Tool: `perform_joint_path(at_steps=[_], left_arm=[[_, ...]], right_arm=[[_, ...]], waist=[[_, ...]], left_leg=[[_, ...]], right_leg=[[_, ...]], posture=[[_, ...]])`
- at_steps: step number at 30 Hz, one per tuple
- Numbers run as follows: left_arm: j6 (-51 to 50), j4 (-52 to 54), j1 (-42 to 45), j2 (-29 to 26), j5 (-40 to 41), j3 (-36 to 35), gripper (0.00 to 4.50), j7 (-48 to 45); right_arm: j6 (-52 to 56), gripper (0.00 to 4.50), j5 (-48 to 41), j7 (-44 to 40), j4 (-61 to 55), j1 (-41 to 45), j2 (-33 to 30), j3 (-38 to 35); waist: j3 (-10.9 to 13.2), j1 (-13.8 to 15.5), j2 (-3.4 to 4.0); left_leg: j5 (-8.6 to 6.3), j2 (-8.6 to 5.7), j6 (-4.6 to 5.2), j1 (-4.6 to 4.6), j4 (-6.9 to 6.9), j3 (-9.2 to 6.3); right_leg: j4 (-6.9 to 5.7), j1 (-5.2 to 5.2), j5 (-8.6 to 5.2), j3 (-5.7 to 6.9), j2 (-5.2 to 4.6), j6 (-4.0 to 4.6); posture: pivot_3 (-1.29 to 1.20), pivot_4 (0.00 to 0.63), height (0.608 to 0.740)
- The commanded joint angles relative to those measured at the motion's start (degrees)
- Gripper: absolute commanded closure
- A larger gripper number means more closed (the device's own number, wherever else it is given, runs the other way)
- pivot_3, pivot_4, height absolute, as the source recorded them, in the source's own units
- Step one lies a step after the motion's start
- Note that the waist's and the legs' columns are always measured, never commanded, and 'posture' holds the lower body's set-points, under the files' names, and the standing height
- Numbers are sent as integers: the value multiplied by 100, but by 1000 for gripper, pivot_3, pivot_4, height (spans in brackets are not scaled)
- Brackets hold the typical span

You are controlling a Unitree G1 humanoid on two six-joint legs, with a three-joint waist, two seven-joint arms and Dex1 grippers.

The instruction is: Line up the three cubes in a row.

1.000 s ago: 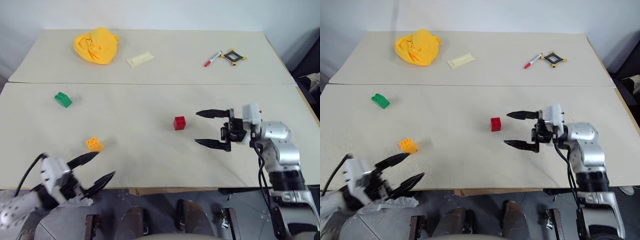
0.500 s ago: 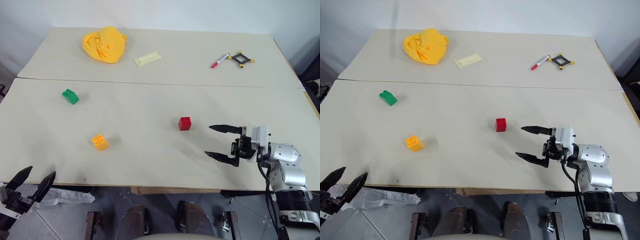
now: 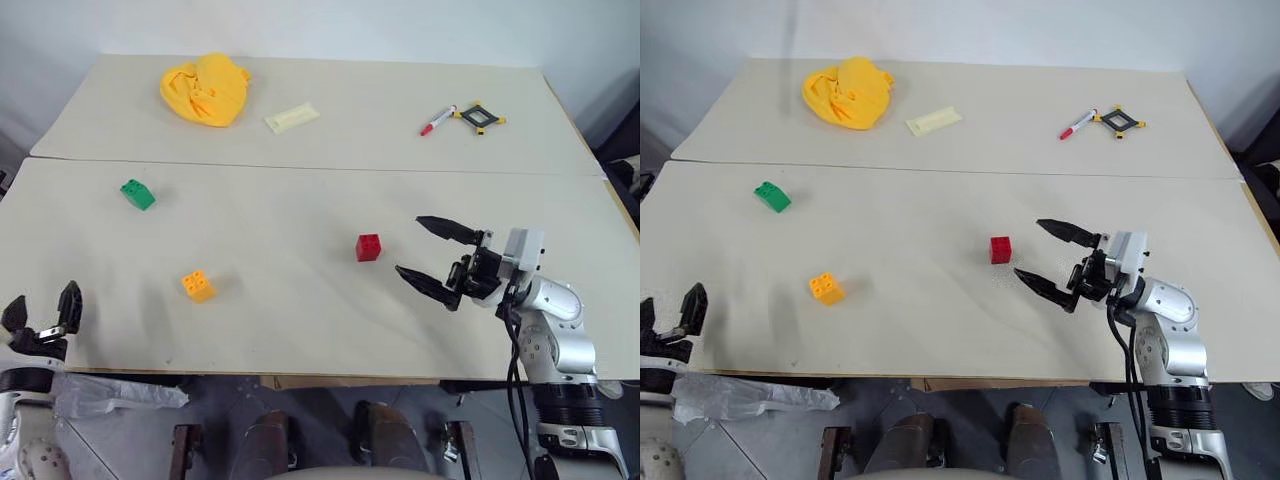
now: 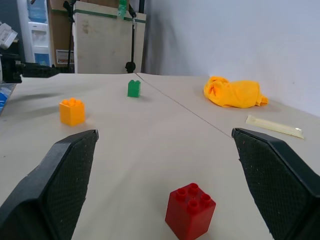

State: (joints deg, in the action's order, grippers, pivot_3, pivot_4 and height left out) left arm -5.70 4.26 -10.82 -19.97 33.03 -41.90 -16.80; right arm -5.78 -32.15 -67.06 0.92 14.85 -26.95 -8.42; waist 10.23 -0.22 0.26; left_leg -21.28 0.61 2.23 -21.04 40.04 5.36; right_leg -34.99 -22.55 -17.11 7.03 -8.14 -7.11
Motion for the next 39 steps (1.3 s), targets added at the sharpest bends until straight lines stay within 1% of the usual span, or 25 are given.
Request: perform_joint_path(at_steps=[1,3,4,7,9,11,14,16,18,23,26,29,34,39], left_arm=[[16,203,108,-76,-100,-12,0,236],[-43,95,502,-224,-126,19,0,444],[-254,6,758,-345,-116,50,0,603],[-951,-515,1773,-956,-297,298,0,1006],[-1050,-1043,2506,-1278,-461,579,0,938],[-1043,-1572,3036,-1521,-675,893,0,757],[-803,-2881,4032,-1818,-1027,1499,0,57],[-273,-3682,4452,-2053,-1498,1886,0,-231],[195,-4569,4969,-2186,-1708,2069,0,-512],[731,-6591,6213,-2382,-2132,2468,0,-1175],[813,-7228,6555,-2389,-2353,2656,0,-1456],[885,-7543,6703,-2394,-2507,2742,0,-1468],[899,-7764,6804,-2412,-2625,2726,0,-1393],[843,-7817,6801,-2406,-2658,2696,0,-1530]], right_arm=[[-103,15,-15,39,-189,16,-28,-61],[-87,15,-14,51,-205,37,-71,-71],[-68,15,-15,63,-221,48,-87,-71],[5,15,3,95,-318,50,-115,-16],[86,15,4,162,-419,13,-112,27],[122,15,28,213,-480,-19,-107,68],[176,15,61,280,-569,-33,-91,157],[202,15,84,331,-597,1,-70,214],[240,15,86,385,-624,58,-47,265],[306,15,58,490,-754,47,-36,310],[320,15,70,577,-865,-53,-35,288],[347,15,68,662,-975,-141,-48,272],[372,15,69,776,-1118,-273,-87,243],[348,15,80,856,-1153,-320,-98,222]], waist=[[0,0,0],[0,29,-3],[-1,37,-5],[0,75,-6],[-3,82,-11],[-3,85,-12],[-3,52,-12],[-3,17,-12],[-1,-16,-15],[8,-7,-30],[8,0,-30],[10,-1,-34],[17,-1,-48],[17,-1,-48]], left_leg=[[0,0,0,0,0,0],[0,2,0,1,2,0],[3,2,1,-1,5,-5],[7,0,3,-1,8,-7],[11,0,1,-2,9,-8],[11,-2,1,-1,7,-5],[11,-9,1,-1,0,-2],[11,-10,1,-4,-1,1],[10,-15,0,-4,-3,10],[13,-10,-13,-10,-2,14],[13,-12,-14,-11,-2,15],[13,-15,-14,-12,-2,16],[13,-11,-14,-14,2,13],[13,-2,-13,-13,4,13]], right_leg=[[0,0,0,0,2,0],[0,1,0,0,3,0],[-2,2,0,5,3,0],[-10,4,0,7,2,0],[-11,3,0,9,4,0],[-10,1,1,6,7,-1],[-12,-3,1,14,12,-2],[-10,-4,1,25,17,-2],[-6,-6,1,39,23,-2],[-1,-12,1,55,46,-2],[-1,-12,1,55,45,-2],[-1,-13,1,55,41,-2],[-6,-15,1,55,41,-2],[-9,-14,1,55,40,-2]], posture=[[0,150,740],[0,150,740],[0,150,740],[0,150,740],[0,150,740],[0,150,740],[0,150,740],[0,150,740],[0,150,740],[0,150,740],[0,150,740],[0,150,740],[0,150,740],[0,150,740]])
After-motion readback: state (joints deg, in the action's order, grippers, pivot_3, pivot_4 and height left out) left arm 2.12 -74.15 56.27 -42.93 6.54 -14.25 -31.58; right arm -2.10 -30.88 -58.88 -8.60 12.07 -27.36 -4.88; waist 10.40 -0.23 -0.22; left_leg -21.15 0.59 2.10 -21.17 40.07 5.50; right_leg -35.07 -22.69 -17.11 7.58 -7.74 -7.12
